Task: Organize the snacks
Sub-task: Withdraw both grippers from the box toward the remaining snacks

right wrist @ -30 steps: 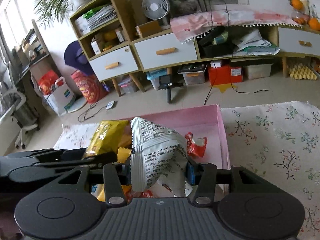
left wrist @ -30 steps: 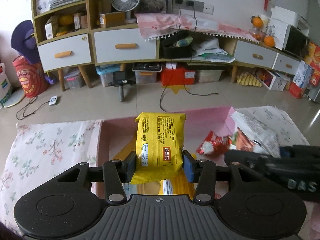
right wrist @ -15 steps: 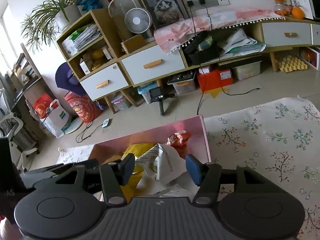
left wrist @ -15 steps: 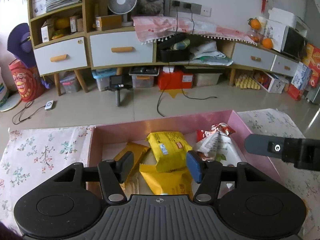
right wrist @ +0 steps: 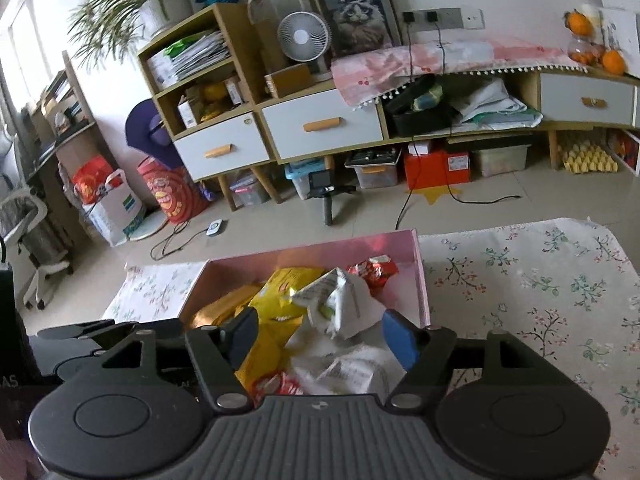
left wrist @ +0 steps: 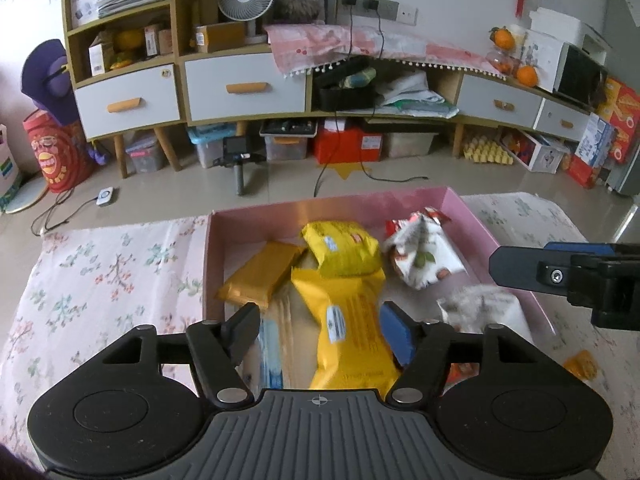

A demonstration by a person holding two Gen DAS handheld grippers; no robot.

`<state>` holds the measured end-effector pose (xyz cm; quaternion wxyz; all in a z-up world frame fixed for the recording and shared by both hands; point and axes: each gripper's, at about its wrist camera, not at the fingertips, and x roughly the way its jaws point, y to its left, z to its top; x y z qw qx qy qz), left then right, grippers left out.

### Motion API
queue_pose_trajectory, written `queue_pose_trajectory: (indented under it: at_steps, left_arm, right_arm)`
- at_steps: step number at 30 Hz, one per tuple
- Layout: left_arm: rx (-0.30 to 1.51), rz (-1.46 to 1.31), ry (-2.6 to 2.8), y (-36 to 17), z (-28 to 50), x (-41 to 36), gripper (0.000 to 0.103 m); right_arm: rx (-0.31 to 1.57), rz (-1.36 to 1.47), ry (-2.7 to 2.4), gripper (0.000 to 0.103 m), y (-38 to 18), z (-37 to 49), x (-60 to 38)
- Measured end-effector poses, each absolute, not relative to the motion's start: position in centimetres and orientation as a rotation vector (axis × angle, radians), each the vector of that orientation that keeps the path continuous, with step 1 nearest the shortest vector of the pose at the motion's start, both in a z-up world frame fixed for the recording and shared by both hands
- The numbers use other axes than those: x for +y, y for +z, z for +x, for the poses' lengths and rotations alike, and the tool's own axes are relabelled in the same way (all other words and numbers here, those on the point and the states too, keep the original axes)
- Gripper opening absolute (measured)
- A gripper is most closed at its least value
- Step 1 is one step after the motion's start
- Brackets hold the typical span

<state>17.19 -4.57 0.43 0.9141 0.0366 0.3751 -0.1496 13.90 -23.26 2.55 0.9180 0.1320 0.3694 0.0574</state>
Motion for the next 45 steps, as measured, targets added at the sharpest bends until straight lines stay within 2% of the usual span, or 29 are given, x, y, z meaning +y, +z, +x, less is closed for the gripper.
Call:
queue_pose_trajectory:
  at_steps: [14,21,30,38,45]
  left_arm:
    - [0.793,0.109,-0.315,2.4,10.9,-3.1,0.089]
    - [0.810,0.088,-0.334,2.0,8.2,-2.0,0.094]
    - [0.773,0.199,-0.344,0.1,4.7,0.3,0.095]
    - [0.774,0.206,-0.361,-2.0,2.8,3.1,0.096]
    - [0.817,0.160,-0.392,-4.6,2.2,4.6,0.096]
  right_arm:
    - [0.775,0.186,0.144,0.070,4.7,9.4,-21.5]
    - [0.786,0.160,0.125,0.079,4.5,7.3,-21.0]
    - [0.807,0.131,0.120,0.081,2.9,4.4,-21.3]
    - [0.821,0.004,0.118,0.082,0.9,1.4,-22.0]
    - [0.909,-0.115,0.110,0.082,-2.5,0.3,-21.5]
